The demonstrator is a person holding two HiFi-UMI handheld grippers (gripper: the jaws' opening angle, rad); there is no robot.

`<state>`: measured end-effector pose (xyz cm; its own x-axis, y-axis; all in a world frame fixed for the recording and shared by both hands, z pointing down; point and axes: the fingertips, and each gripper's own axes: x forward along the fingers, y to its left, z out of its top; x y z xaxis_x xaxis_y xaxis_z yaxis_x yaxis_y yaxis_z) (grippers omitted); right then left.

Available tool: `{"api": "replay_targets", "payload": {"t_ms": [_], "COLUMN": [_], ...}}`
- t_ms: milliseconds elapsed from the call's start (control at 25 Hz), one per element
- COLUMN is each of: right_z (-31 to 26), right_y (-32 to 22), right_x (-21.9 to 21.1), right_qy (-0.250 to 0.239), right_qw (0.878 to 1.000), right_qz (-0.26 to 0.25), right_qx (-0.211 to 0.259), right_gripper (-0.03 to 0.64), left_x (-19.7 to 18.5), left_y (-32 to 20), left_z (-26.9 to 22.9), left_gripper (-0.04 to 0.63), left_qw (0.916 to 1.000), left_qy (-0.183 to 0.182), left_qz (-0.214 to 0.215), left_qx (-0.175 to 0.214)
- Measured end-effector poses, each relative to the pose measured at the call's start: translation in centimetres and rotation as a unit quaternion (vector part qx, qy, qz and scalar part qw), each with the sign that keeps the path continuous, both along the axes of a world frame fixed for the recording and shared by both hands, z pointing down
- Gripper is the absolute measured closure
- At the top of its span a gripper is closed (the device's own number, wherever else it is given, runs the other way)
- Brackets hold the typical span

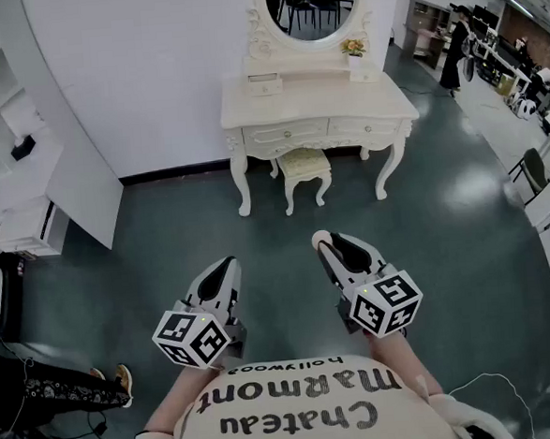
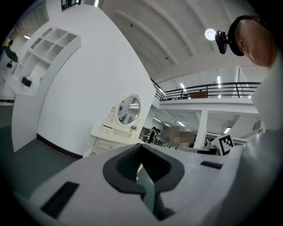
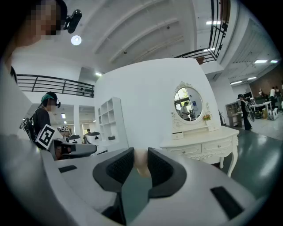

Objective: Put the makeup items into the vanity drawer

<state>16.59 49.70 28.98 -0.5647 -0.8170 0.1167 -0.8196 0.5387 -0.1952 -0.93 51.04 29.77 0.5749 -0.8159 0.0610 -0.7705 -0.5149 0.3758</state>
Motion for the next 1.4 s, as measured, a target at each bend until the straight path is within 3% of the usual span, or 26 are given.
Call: {"api": "replay_targets", "payload": {"t_ms": [240, 480, 720, 880, 1080, 1400], "right_z": [-0.4, -1.1, 0.8, 1.9, 3.4, 4.3], "right_y": [0.1, -0.3, 0.0, -1.0, -3.4, -9.6], "right_x": [-2.4, -5.2, -7.5, -7.5, -8.0, -7.2], "right_qy": [0.0, -0.052, -0.032, -0.01, -0.023, -0.049], "right_qw": [1.0, 0.999, 0.999, 0.999, 0.997, 0.995], "right_qz": [0.006, 0.012, 0.026, 0.036, 0.04, 0.041], "right_qx": [0.005, 0.002, -0.021, -0.035, -0.056, -0.08], "right_gripper": [0.499, 0.499, 0.495, 0.492, 0.485, 0.483], "left_x": [-2.8, -6.3, -9.0, -9.7, -10.2, -9.9], "left_y": [0.2, 0.5, 0.1, -0.7, -2.8, -8.1], "left_z": [-0.4, -0.4, 1.0, 1.6, 3.5, 2.6], "left_gripper": [0.588, 0.588, 0.588, 0.588, 0.588, 0.588], "left_qw": [1.0, 0.9998, 0.9999, 0.9999, 0.9993, 0.9998], "left_qy": [0.004, -0.003, 0.006, 0.011, 0.021, 0.016], "left_qz": [0.0, 0.005, 0.009, 0.009, 0.01, 0.006], "left_qx": [0.007, 0.017, -0.001, -0.002, -0.031, -0.012]}}
